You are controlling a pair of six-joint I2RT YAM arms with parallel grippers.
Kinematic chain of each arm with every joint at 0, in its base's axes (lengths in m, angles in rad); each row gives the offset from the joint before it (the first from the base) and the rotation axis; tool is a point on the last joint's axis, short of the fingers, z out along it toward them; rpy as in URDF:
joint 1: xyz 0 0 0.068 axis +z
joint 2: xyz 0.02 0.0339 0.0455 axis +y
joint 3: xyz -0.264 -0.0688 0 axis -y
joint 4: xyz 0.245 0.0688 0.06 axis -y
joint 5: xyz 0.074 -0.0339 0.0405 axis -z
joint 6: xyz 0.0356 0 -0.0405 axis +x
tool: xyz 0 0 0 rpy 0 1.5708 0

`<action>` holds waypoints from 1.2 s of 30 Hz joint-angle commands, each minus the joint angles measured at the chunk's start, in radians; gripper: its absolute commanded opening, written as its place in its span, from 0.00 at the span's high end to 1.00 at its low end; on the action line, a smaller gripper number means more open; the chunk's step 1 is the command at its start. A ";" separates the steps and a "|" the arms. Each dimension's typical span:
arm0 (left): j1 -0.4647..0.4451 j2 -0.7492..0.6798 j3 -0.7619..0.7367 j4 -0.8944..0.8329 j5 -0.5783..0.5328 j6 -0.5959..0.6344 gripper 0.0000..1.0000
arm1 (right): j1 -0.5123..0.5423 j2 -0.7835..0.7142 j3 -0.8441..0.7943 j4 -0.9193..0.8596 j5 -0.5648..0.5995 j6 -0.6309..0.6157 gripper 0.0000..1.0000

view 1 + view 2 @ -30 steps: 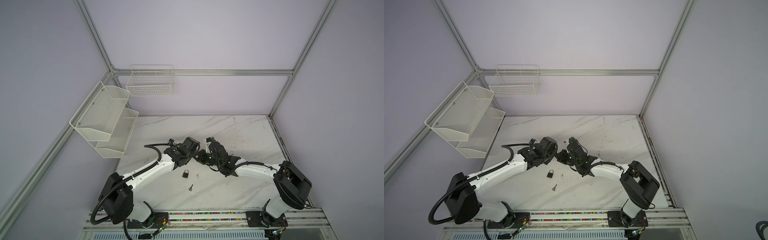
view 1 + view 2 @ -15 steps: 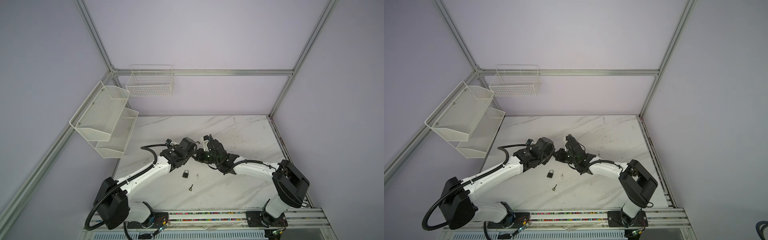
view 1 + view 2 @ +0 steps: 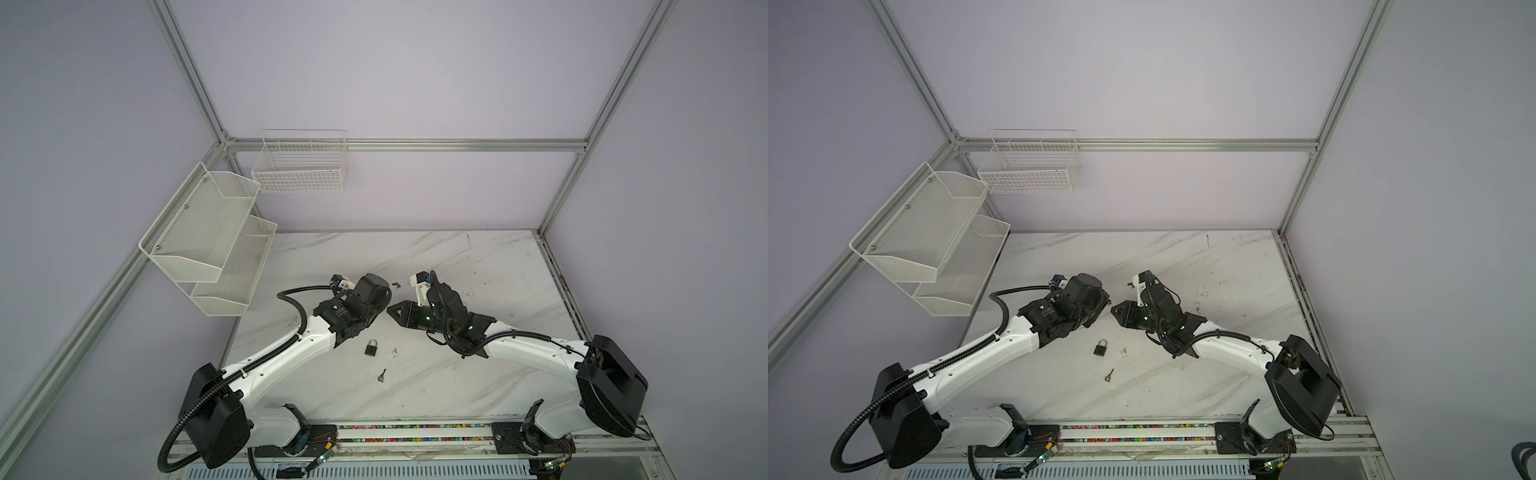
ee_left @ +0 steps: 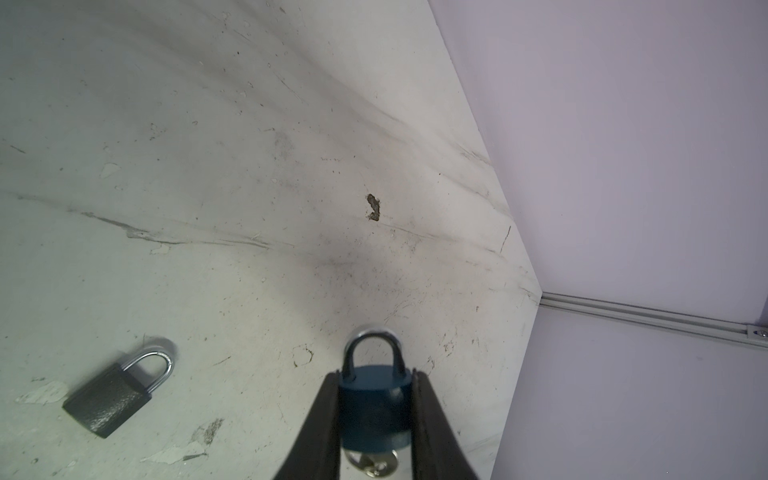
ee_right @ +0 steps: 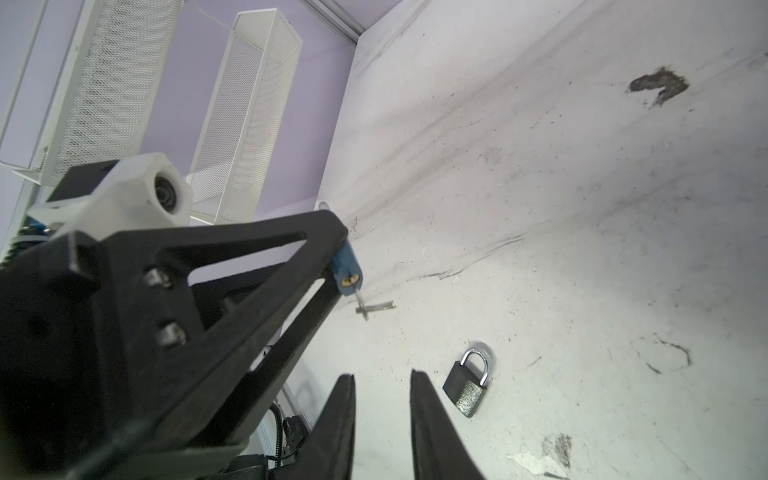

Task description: Unlock with the key

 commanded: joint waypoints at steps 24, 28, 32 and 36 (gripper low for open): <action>0.013 -0.047 0.016 0.030 -0.013 0.027 1.00 | -0.070 0.078 0.064 0.168 -0.130 0.064 0.74; 0.013 -0.045 0.015 0.033 -0.012 0.025 1.00 | -0.068 0.084 0.067 0.165 -0.128 0.058 0.74; 0.012 -0.042 0.017 0.043 -0.003 0.025 1.00 | -0.068 0.105 0.074 0.169 -0.145 0.053 0.75; 0.013 -0.037 0.020 0.050 0.004 0.026 1.00 | -0.068 0.124 0.093 0.168 -0.158 0.046 0.77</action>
